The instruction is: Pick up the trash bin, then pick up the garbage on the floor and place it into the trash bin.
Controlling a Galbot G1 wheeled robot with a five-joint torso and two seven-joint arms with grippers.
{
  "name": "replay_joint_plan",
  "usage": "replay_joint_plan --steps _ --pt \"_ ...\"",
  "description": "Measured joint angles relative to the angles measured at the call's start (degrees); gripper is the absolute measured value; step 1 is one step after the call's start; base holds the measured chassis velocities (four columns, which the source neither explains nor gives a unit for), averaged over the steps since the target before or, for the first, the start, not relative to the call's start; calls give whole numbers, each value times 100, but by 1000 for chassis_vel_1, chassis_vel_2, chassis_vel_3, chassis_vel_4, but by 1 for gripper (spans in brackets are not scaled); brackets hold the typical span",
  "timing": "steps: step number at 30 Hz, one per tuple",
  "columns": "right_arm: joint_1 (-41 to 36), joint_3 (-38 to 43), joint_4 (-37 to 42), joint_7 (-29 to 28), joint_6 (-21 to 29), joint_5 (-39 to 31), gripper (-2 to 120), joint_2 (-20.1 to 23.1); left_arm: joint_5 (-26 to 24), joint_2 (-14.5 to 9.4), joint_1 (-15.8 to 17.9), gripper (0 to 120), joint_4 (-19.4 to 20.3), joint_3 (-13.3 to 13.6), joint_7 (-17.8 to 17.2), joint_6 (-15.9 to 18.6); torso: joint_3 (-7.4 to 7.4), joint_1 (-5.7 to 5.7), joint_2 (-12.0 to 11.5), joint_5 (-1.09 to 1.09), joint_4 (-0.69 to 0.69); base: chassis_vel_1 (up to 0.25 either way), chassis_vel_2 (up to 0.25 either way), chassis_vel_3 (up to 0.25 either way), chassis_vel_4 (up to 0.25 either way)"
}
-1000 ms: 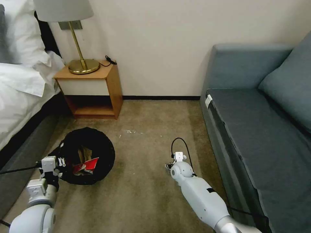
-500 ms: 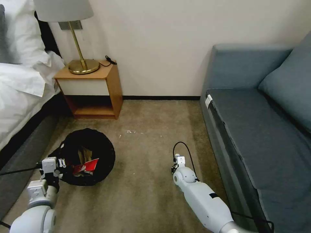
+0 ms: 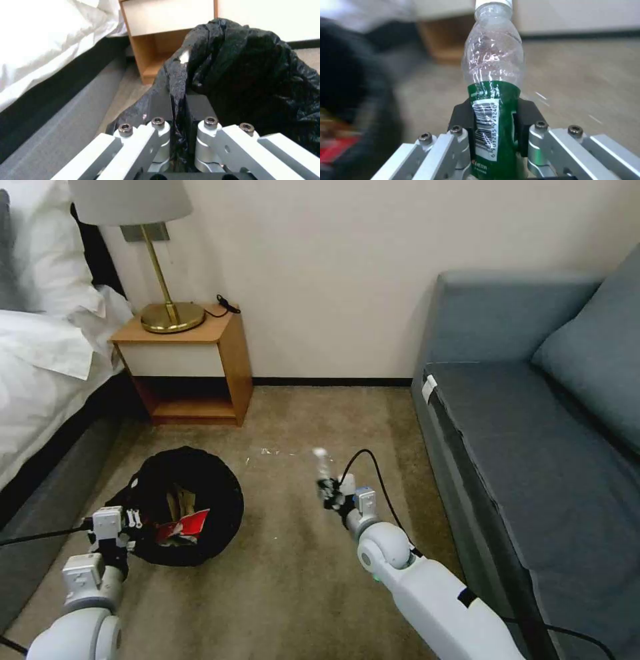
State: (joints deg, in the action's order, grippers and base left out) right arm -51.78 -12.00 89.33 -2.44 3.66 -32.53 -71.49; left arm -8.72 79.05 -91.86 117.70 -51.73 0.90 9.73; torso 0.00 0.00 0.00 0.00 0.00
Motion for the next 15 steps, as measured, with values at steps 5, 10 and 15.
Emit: replay_joint_plan --steps 5,10,15 --pt "41 -225 -40 836 -918 -141 22 33 -12 13 -41 6 140 31 8 31 0 0 0 0 0 0 0 0 0" --pt "248 -550 -274 1491 -1570 -210 22 -163 -81 33 -171 6 304 37 19 54 0 0 0 -1 0 0 0 0 0" --pt "568 -803 -678 1551 -1799 -110 22 -508 -94 78 -187 6 332 44 28 70 0 0 0 -1 1 0 0 0 0"
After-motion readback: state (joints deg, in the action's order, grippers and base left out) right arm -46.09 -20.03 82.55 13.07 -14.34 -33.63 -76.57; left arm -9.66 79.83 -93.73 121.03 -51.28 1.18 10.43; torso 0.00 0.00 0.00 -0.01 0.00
